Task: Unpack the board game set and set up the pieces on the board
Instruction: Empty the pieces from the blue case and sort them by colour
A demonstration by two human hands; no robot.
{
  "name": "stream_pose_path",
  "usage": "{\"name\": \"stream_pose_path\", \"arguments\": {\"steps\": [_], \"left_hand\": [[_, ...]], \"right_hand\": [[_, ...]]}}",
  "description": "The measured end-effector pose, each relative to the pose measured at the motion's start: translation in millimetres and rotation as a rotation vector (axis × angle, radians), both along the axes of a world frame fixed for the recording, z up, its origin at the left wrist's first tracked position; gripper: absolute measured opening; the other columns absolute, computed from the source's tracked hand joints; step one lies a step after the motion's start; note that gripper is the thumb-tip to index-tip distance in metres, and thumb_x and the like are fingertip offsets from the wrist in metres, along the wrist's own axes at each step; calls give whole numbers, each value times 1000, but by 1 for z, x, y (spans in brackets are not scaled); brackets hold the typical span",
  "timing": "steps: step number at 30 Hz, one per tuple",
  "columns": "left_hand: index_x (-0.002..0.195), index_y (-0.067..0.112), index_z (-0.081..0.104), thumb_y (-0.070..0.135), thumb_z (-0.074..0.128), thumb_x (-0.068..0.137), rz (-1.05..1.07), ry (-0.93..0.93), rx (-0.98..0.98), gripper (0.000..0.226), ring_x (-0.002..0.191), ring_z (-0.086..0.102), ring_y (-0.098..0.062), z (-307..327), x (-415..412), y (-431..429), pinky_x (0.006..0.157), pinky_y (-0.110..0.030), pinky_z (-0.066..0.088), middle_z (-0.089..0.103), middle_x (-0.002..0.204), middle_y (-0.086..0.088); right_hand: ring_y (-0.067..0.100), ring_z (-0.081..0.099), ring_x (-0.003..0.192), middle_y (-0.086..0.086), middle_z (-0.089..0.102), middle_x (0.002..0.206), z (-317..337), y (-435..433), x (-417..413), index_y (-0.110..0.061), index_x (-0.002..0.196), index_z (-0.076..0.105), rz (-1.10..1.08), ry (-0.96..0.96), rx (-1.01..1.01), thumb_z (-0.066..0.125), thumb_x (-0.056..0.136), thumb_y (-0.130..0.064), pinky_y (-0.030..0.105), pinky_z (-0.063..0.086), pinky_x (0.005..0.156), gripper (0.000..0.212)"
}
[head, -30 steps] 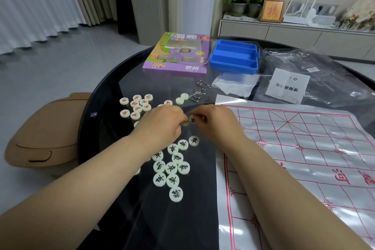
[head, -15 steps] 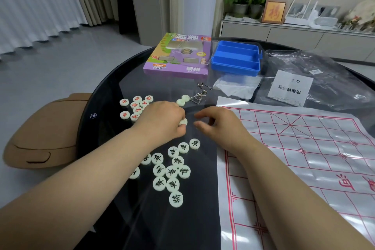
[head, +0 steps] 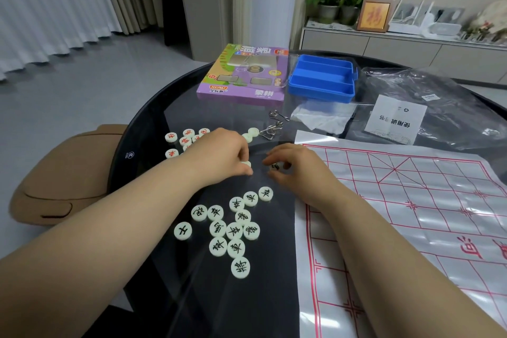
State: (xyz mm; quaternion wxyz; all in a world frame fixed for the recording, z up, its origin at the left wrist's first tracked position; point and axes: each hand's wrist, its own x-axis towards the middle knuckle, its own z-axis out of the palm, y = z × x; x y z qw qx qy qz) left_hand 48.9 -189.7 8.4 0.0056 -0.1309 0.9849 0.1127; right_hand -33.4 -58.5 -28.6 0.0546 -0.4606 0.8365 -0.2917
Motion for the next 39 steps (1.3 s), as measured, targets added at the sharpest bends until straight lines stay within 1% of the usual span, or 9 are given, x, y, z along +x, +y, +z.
{"name": "stream_pose_path", "arguments": {"steps": [5,8,12,19,23,27,31,33,39], "left_hand": [[94,14,70,22,53,87,-16,59,-57,20,85,60,-17,0,3,-3,78,-31,47,68,92,-2],[95,13,70,13,57,86,124,201,286,16,56,59,1,-3,11,-10,69,-24,52,65,74,3],[103,8,66,4,57,86,222,297,545,20,54,59,7,-9,32,-14,58,-6,48,63,69,8],[93,15,70,8,60,84,343,361,459,15,57,57,7,-18,70,-28,59,3,38,61,71,15],[99,19,70,14,60,85,371,385,378,18,79,50,5,-28,78,-30,64,7,32,58,88,17],[97,13,71,8,62,83,369,485,356,18,60,49,5,-37,75,-30,60,3,34,55,79,16],[100,13,70,9,66,79,176,517,303,22,89,44,12,-37,78,-29,78,6,26,49,89,28],[106,16,68,14,67,79,95,436,232,27,101,39,2,-36,78,-31,83,0,23,46,97,25],[104,9,67,13,65,81,127,340,229,23,101,51,-16,-31,62,-38,89,-23,37,58,104,2]], "right_hand": [[20,53,97,8,61,116,1,1,0,-7,105,67,-14,-9,-26,59,84,-7,10,28,75,23],[10,43,84,8,60,112,1,1,0,-8,108,66,-21,-16,-39,58,85,-7,11,27,71,24],[11,42,84,11,59,108,0,1,0,-10,112,64,-16,-8,-39,57,85,-7,11,26,70,27],[8,41,87,6,62,107,0,-3,8,-10,110,64,17,28,-49,56,86,-7,8,25,71,26],[18,52,96,6,63,107,-2,-8,13,-9,109,65,-13,37,-78,57,85,-5,7,26,73,26],[9,45,82,0,56,94,2,-13,15,-11,113,62,-98,-68,-74,58,86,-8,9,28,69,28],[0,43,63,-10,49,76,12,-16,11,-13,110,64,-82,-116,45,60,85,-13,11,33,59,25],[0,41,56,-13,44,66,21,-15,9,-13,109,64,-59,-154,125,60,85,-15,5,37,53,24],[-5,41,58,-21,42,68,31,-14,18,-13,112,63,-17,-169,201,53,88,-5,-1,36,52,27]]}}
